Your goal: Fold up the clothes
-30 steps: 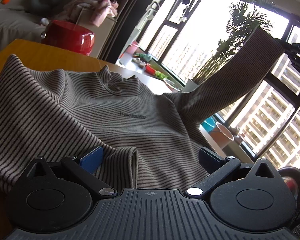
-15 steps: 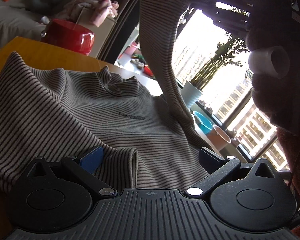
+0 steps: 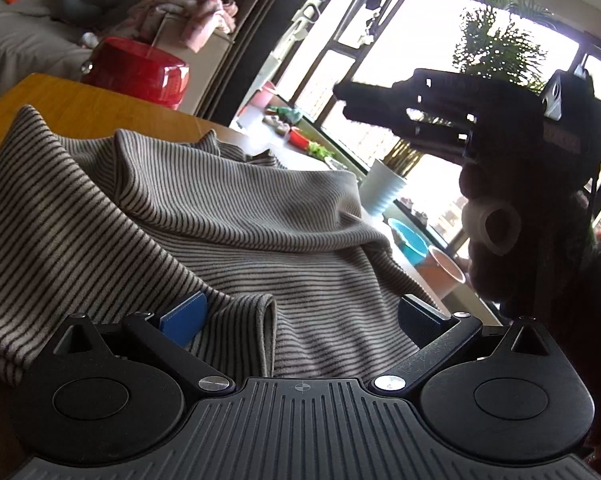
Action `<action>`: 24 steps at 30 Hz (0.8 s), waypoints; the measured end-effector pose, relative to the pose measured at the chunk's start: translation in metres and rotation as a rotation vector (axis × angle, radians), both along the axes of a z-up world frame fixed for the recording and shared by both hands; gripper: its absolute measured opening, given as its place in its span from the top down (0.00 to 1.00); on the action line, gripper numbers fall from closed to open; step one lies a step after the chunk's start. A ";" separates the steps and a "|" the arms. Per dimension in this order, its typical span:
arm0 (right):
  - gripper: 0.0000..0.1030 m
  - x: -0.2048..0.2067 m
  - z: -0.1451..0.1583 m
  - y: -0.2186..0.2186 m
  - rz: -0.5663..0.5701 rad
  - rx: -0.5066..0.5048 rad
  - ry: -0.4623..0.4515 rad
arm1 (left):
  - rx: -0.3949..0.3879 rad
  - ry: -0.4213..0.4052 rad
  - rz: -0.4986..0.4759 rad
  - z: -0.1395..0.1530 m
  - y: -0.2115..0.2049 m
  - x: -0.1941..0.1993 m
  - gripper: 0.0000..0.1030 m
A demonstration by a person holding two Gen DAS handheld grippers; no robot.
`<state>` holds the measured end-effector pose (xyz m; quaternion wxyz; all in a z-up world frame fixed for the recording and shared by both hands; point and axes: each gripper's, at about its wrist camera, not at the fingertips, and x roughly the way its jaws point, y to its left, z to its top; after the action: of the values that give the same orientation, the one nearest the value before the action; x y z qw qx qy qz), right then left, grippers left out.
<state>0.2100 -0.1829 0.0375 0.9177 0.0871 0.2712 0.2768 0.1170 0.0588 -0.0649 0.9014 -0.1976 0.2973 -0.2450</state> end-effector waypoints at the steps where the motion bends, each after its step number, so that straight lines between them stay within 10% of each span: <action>1: 0.77 0.001 -0.007 -0.007 -0.017 -0.009 0.018 | 0.003 0.000 0.000 0.000 0.000 0.000 0.00; 5: 0.82 0.001 -0.060 -0.033 -0.140 -0.194 0.116 | 0.044 0.000 -0.006 0.001 -0.006 0.000 0.00; 10: 0.84 -0.009 -0.075 -0.058 -0.173 -0.135 0.072 | 0.162 -0.002 -0.023 0.007 -0.021 0.000 0.00; 18: 0.66 -0.020 -0.069 -0.049 -0.165 -0.163 -0.001 | 0.657 -0.132 -0.008 0.028 -0.052 -0.034 0.02; 21: 0.66 -0.023 -0.064 -0.047 -0.185 -0.167 -0.020 | 0.683 -0.066 -0.001 0.022 -0.046 -0.030 0.41; 24: 0.66 -0.040 -0.050 -0.041 -0.113 -0.099 0.003 | 0.644 -0.028 0.009 0.020 -0.037 -0.027 0.48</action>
<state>0.1699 -0.2238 -0.0129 0.9346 0.0573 0.2806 0.2108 0.0903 0.0220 -0.0450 0.9227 0.1000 0.3462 -0.1370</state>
